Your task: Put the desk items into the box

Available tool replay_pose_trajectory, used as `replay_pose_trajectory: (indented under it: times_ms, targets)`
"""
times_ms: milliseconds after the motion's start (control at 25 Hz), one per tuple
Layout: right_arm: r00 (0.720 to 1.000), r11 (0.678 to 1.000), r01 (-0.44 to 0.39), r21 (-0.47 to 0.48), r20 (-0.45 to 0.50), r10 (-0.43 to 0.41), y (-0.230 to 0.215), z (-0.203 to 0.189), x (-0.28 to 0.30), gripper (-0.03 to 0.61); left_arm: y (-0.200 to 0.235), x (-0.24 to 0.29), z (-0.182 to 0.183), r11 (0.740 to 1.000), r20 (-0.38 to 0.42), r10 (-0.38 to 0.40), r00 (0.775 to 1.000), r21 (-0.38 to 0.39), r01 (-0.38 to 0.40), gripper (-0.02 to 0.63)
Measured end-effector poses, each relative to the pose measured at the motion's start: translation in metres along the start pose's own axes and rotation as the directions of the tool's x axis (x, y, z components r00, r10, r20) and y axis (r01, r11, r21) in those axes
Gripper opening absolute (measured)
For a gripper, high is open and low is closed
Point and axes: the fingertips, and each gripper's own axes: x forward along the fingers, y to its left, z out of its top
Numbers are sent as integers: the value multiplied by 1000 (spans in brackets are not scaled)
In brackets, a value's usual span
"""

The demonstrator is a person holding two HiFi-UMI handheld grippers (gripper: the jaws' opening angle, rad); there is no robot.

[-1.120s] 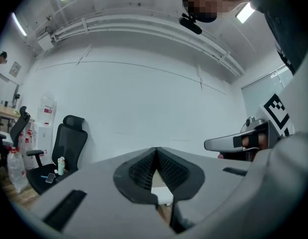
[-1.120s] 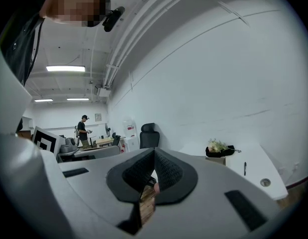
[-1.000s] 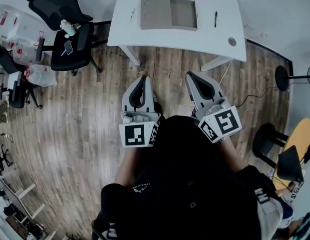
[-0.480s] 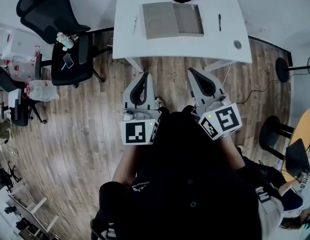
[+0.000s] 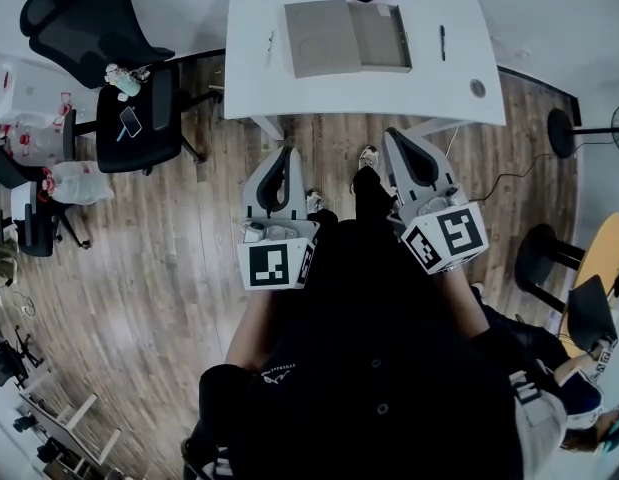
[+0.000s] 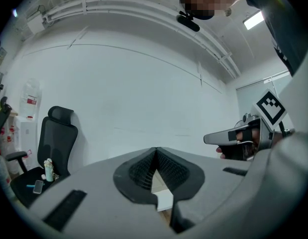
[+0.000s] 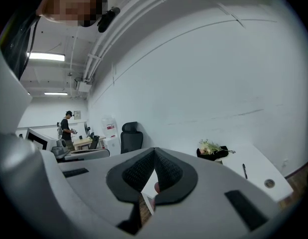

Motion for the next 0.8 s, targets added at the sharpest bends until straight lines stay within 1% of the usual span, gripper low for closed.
replay_pose_trajectory:
  times_ms: [160,440,800]
  targets:
    - [1000,1000,-6,8,-5,6,-11,-1,13,-2,8,12,-2,1000,-2,22,1000,3,-22,8]
    - [998,998,-63,16,-30,63,-38,1,50,-2,15,47,-3,997,-19,80,997,3,-80,8]
    - [986,987,-157,27,-53,158,-96,17,111,-2,22,127,-2,987,-38,160,986,1,-160,8]
